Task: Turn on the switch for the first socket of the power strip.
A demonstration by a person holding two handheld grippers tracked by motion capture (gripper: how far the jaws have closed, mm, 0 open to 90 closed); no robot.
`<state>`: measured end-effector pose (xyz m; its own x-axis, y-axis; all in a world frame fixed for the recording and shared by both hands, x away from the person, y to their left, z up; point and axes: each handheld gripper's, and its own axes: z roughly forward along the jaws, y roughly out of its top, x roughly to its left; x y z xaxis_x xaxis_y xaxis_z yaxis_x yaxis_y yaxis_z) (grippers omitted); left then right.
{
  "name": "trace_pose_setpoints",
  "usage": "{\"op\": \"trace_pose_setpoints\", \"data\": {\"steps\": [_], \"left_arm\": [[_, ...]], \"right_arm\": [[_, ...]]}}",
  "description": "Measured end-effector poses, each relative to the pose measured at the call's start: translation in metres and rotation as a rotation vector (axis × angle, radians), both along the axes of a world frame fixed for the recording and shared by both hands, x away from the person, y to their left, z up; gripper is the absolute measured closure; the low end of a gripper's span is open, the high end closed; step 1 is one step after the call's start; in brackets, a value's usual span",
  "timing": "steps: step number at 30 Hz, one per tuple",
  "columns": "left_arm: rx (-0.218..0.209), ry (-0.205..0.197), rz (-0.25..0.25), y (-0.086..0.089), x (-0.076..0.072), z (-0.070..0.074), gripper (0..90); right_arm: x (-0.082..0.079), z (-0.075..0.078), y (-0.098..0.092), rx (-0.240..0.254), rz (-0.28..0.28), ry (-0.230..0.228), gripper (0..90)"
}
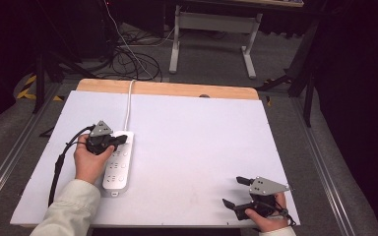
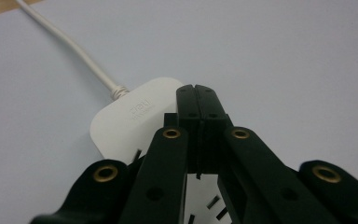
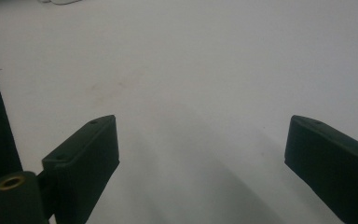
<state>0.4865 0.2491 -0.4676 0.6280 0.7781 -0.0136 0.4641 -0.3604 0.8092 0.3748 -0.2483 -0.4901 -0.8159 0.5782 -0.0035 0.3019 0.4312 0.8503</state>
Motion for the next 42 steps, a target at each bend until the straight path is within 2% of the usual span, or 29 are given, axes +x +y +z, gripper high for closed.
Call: {"op": "trace_pose_setpoints", "data": {"steps": [3,10,22,24,30,32,37,42], "left_arm": [[0.006,-0.004,0.0,-0.0002,0.0008,-0.0004,90.0],[-0.014,0.001,-0.003,-0.0015,0.0027,-0.0044,90.0],[0.016,-0.008,-0.022,-0.0029,0.0023,-0.0057,90.0],[0.037,-0.018,-0.017,-0.004,0.0018,-0.005,90.0],[0.039,-0.011,-0.015,-0.0038,0.0025,-0.0051,90.0],[0.024,0.007,-0.009,-0.005,0.0022,-0.0053,90.0],[0.04,-0.002,-0.003,-0.0051,0.0026,-0.005,90.0],[0.028,0.016,0.002,-0.0063,0.0022,-0.0053,90.0]], "right_arm": [[-0.0001,0.0001,-0.0003,0.001,-0.001,0.0,10.1],[0.0002,-0.0006,0.0001,-0.003,0.001,0.003,10.0],[0.0003,-0.0013,0.0003,-0.008,0.001,0.006,10.1],[0.0001,-0.0012,0.0004,-0.008,0.001,0.005,10.1],[0.0,-0.0013,0.0007,-0.011,0.004,0.004,10.1],[0.0,-0.0013,0.0008,-0.012,0.005,0.005,10.1],[-0.0002,-0.0013,0.001,-0.009,0.005,0.007,10.1],[-0.0003,-0.0013,0.0013,-0.01,0.007,0.007,10.1]]}}
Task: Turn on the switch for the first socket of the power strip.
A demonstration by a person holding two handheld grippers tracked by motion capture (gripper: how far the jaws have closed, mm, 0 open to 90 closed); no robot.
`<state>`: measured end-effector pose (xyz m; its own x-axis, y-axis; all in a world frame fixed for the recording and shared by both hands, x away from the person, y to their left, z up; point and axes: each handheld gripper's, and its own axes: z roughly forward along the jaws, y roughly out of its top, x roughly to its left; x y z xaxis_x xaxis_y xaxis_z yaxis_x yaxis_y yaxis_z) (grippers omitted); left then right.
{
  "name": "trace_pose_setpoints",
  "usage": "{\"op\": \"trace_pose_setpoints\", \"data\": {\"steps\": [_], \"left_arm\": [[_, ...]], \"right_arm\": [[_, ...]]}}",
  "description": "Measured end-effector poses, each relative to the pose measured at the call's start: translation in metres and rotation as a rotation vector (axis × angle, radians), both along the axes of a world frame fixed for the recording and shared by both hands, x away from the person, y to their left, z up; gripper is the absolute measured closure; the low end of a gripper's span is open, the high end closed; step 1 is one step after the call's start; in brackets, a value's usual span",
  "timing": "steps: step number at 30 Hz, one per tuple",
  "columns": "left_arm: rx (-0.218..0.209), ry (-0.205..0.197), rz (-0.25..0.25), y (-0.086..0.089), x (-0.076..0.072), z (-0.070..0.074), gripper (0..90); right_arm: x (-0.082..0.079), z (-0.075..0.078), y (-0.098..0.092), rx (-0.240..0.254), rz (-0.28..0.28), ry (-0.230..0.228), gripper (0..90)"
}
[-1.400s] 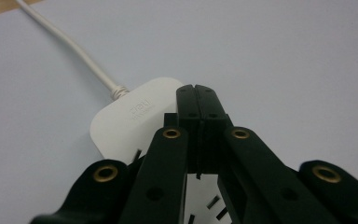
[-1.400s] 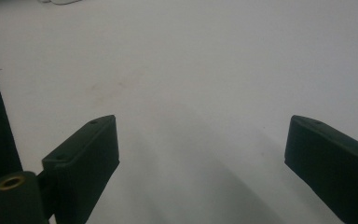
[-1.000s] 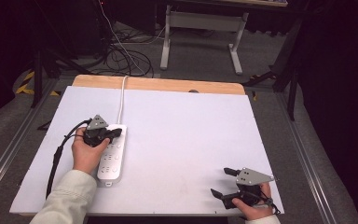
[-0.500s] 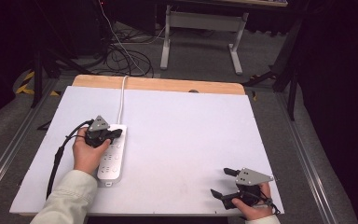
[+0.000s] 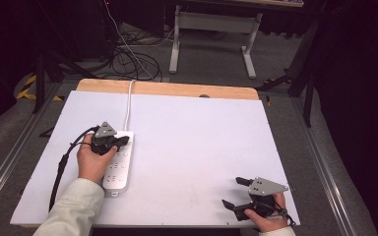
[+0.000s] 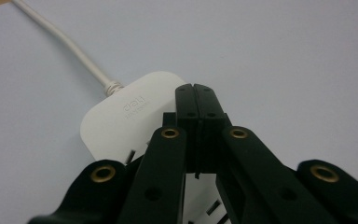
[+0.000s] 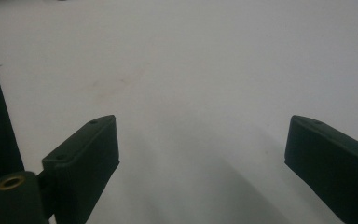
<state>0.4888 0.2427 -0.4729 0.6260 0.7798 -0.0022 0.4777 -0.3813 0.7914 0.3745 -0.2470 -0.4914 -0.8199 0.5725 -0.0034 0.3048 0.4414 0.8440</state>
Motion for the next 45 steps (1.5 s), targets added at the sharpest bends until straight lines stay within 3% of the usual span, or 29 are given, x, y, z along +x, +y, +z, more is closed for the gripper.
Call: {"op": "trace_pose_setpoints", "data": {"steps": [3,5,10,29,37,39,45], "left_arm": [[0.005,0.002,0.01,-0.001,-0.001,0.0,90.0],[0.037,-0.017,0.022,-0.003,-0.001,0.001,90.0],[0.015,0.005,0.031,-0.003,-0.001,0.001,90.0],[0.079,0.005,0.022,-0.009,0.0,0.004,90.0],[0.076,0.011,0.031,-0.009,0.0,0.005,90.0],[0.067,0.03,0.031,-0.009,0.001,0.005,90.0],[0.108,0.036,0.034,-0.011,0.003,0.009,90.0]], "right_arm": [[0.0,0.0,0.0,0.003,0.0,-0.001,10.1],[0.0,0.0,0.0,0.002,0.0,-0.001,10.1],[0.0,0.0,0.001,0.001,0.002,0.0,10.1],[-0.001,0.0,0.0,0.004,0.002,0.001,10.1],[0.0,-0.001,0.001,0.004,0.005,0.007,10.1],[0.001,-0.001,0.001,0.005,0.005,0.007,10.1],[0.001,-0.001,0.001,0.006,0.006,0.009,10.1]]}}
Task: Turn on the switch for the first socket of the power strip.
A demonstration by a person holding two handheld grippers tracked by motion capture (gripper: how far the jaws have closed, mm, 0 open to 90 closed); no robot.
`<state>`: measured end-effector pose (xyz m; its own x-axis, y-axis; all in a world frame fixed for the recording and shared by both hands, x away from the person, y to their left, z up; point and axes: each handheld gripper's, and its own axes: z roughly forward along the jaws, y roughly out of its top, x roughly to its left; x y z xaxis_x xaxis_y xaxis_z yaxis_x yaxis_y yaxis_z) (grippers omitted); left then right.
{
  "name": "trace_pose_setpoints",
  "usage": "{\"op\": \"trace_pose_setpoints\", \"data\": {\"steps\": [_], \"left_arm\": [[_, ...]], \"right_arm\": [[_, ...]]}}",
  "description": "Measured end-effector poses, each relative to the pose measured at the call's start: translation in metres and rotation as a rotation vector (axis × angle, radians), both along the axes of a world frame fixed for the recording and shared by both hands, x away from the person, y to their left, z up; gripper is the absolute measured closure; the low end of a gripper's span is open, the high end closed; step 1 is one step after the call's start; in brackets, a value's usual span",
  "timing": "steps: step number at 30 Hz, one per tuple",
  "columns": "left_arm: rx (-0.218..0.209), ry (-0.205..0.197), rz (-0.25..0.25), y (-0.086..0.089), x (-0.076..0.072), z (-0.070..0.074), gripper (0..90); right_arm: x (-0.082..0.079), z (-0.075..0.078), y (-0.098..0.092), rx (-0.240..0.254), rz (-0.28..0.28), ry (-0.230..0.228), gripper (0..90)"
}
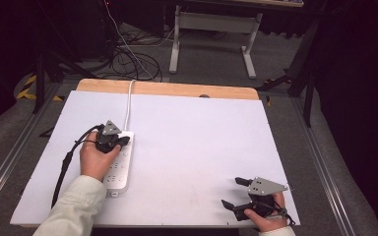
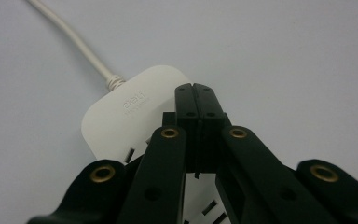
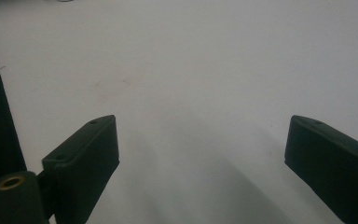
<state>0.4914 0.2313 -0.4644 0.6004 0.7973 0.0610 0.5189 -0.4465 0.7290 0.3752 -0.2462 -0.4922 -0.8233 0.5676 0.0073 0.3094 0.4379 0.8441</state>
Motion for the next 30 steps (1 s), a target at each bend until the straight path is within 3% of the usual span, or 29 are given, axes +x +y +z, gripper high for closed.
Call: {"op": "trace_pose_setpoints", "data": {"steps": [3,8,15,18,22,26,30], "left_arm": [[-0.025,0.019,-0.002,0.0,0.0,-0.001,90.0],[0.002,0.021,0.001,-0.002,0.0,0.001,90.0],[-0.016,0.034,0.0,0.0,0.002,0.001,90.0],[-0.013,0.013,0.002,0.0,0.001,0.001,90.0],[-0.048,0.011,0.021,0.002,0.0,0.002,90.0],[-0.099,0.0,0.005,0.003,-0.002,0.009,90.0],[-0.108,-0.007,-0.003,0.004,-0.008,0.019,90.0]], "right_arm": [[0.0,0.0,-0.001,0.002,-0.001,0.001,10.1],[0.0,0.0,0.0,0.0,0.0,0.001,10.1],[-0.001,0.0,0.0,0.0,-0.001,0.001,10.1],[0.0,0.0,-0.001,0.002,-0.002,-0.002,10.1],[0.001,0.0,-0.001,0.002,-0.007,0.0,10.1],[0.001,0.0,-0.001,0.003,-0.007,0.0,10.1],[0.001,0.0,-0.001,0.001,-0.006,-0.001,10.1]]}}
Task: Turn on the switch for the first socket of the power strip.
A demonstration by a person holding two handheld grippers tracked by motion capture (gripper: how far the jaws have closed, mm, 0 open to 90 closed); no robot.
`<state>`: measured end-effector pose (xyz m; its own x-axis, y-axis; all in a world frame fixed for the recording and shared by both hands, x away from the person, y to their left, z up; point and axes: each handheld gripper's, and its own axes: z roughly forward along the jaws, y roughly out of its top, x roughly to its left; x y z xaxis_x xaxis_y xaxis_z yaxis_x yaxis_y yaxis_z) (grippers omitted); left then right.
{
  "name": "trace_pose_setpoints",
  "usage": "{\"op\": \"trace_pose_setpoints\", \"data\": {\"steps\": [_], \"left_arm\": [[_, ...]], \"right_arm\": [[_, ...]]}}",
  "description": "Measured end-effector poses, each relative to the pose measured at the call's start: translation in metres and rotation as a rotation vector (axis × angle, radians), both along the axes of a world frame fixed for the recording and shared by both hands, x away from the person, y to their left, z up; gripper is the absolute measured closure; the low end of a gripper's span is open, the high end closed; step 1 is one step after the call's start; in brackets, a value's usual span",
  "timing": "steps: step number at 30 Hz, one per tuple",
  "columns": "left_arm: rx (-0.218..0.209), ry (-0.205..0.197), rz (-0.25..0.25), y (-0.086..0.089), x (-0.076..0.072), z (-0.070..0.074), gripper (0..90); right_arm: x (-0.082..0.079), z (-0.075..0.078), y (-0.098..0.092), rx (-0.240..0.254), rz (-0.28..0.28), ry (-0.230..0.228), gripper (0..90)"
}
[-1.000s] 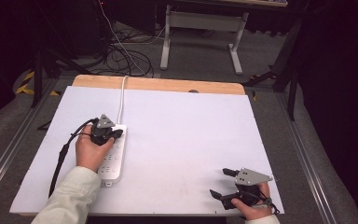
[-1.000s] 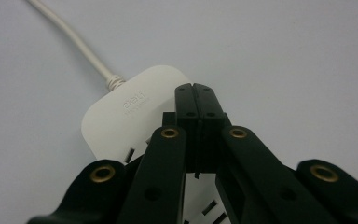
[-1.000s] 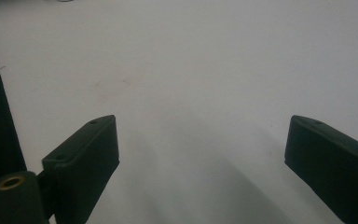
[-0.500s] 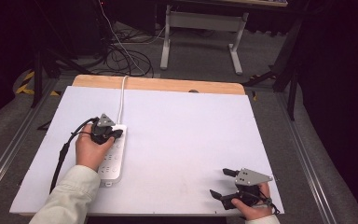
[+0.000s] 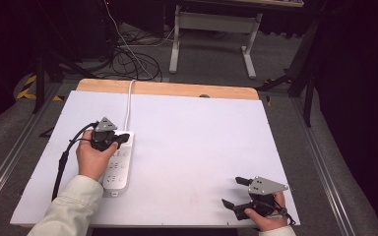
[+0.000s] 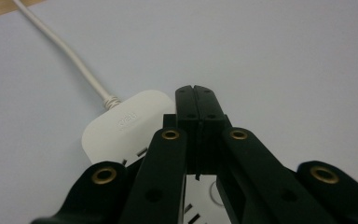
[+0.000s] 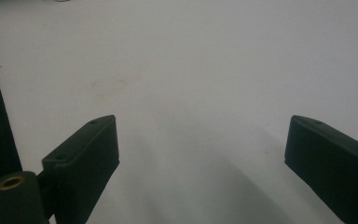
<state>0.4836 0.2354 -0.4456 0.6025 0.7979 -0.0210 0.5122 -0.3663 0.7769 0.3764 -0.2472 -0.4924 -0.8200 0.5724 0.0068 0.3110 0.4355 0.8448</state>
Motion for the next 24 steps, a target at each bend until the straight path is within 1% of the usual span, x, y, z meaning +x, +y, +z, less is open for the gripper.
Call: {"op": "trace_pose_setpoints", "data": {"steps": [1,2,5,6,8,10,11,12,13,14,15,16,19,20,21,22,23,24], "left_arm": [[-0.003,0.003,-0.001,0.0,-0.002,0.002,90.0],[0.003,-0.003,-0.004,0.001,-0.003,0.005,90.0],[-0.017,0.002,-0.016,0.003,-0.012,0.012,90.0],[-0.012,-0.008,-0.02,0.005,-0.015,0.014,90.0],[-0.025,-0.018,-0.026,0.005,-0.022,0.019,90.0],[-0.029,-0.033,-0.032,0.004,-0.028,0.024,90.0],[-0.027,-0.042,-0.043,0.002,-0.033,0.029,90.0],[-0.027,-0.042,-0.043,0.002,-0.033,0.029,90.0],[-0.032,-0.042,-0.053,0.001,-0.035,0.032,90.0],[-0.031,-0.051,-0.059,0.0,-0.036,0.035,90.0],[-0.036,-0.051,-0.058,-0.001,-0.039,0.037,90.0],[-0.026,-0.059,-0.065,-0.002,-0.039,0.039,90.0],[-0.02,-0.062,-0.069,-0.004,-0.042,0.043,90.0],[-0.031,-0.057,-0.07,-0.005,-0.043,0.044,90.0],[-0.027,-0.064,-0.075,-0.005,-0.043,0.045,90.0],[-0.034,-0.062,-0.076,-0.005,-0.044,0.046,90.0],[-0.03,-0.072,-0.075,-0.005,-0.045,0.047,90.0],[-0.032,-0.071,-0.08,-0.004,-0.046,0.048,90.0]], "right_arm": [[0.0,0.0,0.0,0.0,0.0,0.0,10.1],[0.0,0.0,0.0,0.0,0.0,-0.001,10.1],[-0.001,0.0,0.0,0.0,-0.002,-0.001,10.1],[-0.001,0.0,-0.001,0.002,-0.003,-0.002,10.1],[0.0,0.0,-0.001,0.003,-0.004,0.0,10.1],[0.0,0.0,-0.001,0.001,-0.004,0.001,10.1],[0.001,0.0,0.001,-0.002,-0.002,0.001,10.1],[0.001,0.0,0.001,-0.002,-0.002,0.001,10.1],[0.001,0.0,0.002,-0.003,0.003,0.0,10.1],[0.001,0.0,0.002,-0.003,0.003,0.0,10.1],[0.0,0.0,0.002,-0.004,0.004,-0.001,10.1],[0.0,0.0,0.001,-0.003,0.003,-0.002,10.0],[0.0,0.0,0.0,0.002,0.0,-0.003,10.1],[0.0,0.0,0.0,0.0,0.001,-0.004,10.1],[0.0,0.0,0.0,0.0,0.003,-0.003,10.1],[0.0,0.0,0.0,0.0,0.003,-0.003,10.1],[0.001,0.0,0.0,0.0,0.004,-0.003,10.1],[0.001,0.0,0.0,0.0,0.004,-0.004,10.1]]}}
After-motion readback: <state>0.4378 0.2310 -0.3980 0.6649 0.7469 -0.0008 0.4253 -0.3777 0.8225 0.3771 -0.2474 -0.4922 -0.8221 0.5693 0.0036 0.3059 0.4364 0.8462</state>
